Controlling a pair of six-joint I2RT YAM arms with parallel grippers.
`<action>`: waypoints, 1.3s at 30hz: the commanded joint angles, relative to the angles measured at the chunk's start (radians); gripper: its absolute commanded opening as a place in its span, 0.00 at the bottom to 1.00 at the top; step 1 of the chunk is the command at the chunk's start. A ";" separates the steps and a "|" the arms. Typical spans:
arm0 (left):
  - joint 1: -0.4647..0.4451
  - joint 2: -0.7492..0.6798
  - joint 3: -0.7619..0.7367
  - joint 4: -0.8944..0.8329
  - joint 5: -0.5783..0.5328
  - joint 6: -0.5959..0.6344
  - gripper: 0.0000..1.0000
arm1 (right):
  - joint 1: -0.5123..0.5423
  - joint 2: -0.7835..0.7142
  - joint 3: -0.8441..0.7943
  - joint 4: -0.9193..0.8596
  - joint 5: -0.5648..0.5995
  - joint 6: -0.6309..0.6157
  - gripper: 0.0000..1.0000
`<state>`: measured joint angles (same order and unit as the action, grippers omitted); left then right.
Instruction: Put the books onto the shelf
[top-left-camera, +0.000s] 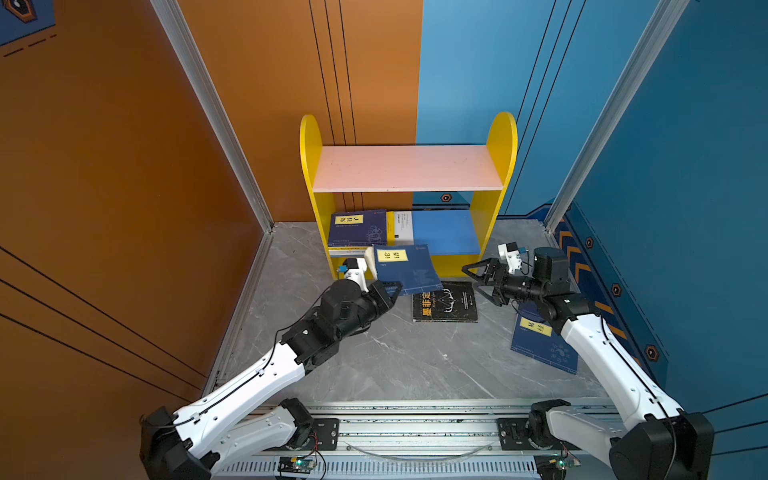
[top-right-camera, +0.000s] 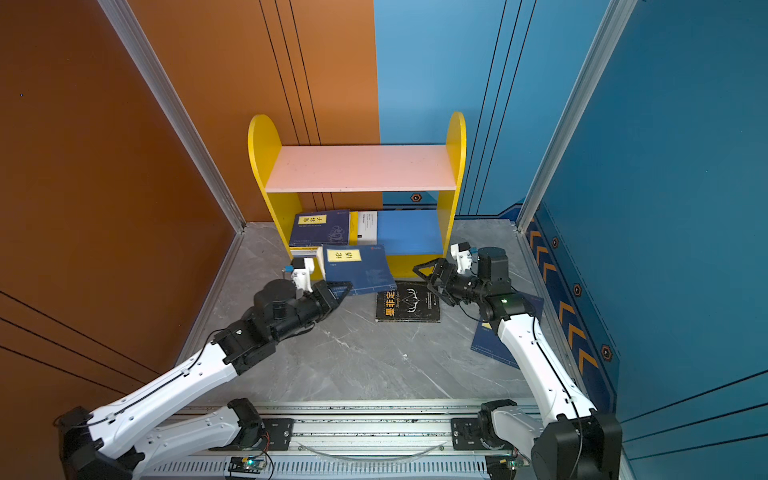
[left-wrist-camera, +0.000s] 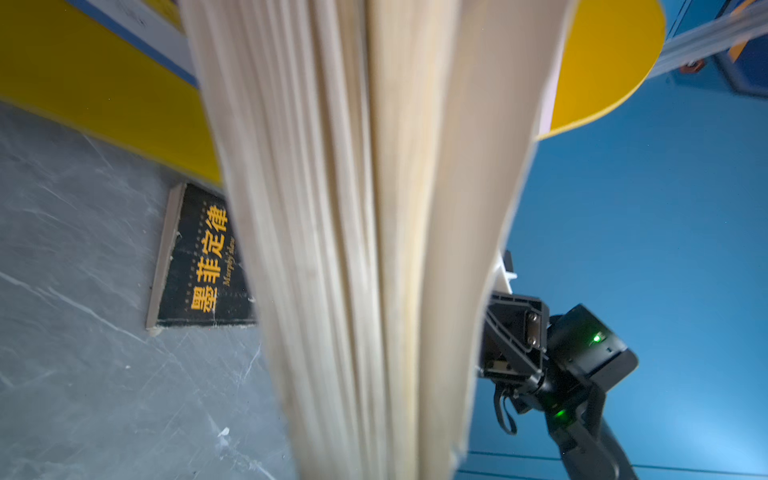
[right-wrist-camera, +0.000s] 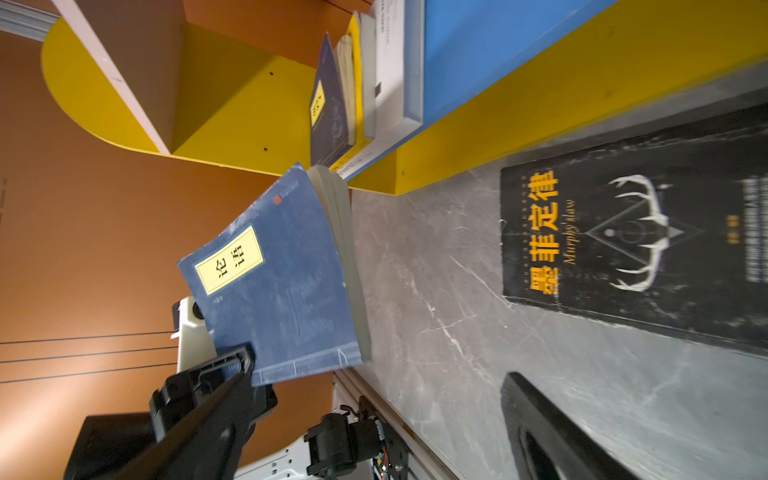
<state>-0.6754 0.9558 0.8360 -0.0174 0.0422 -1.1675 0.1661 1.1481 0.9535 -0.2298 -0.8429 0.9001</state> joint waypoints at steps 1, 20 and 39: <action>0.116 -0.046 -0.008 -0.008 0.174 -0.005 0.06 | 0.049 0.047 0.070 0.099 -0.051 0.088 0.93; 0.521 0.120 0.139 0.147 0.731 -0.055 0.05 | 0.302 0.386 0.231 0.598 0.006 0.441 0.83; 0.658 0.227 0.119 0.338 0.998 -0.098 0.05 | 0.358 0.504 0.334 0.636 0.025 0.484 0.43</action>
<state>-0.0254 1.1774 0.9440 0.2424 0.9733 -1.2617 0.5125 1.6367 1.2499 0.3611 -0.8112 1.3869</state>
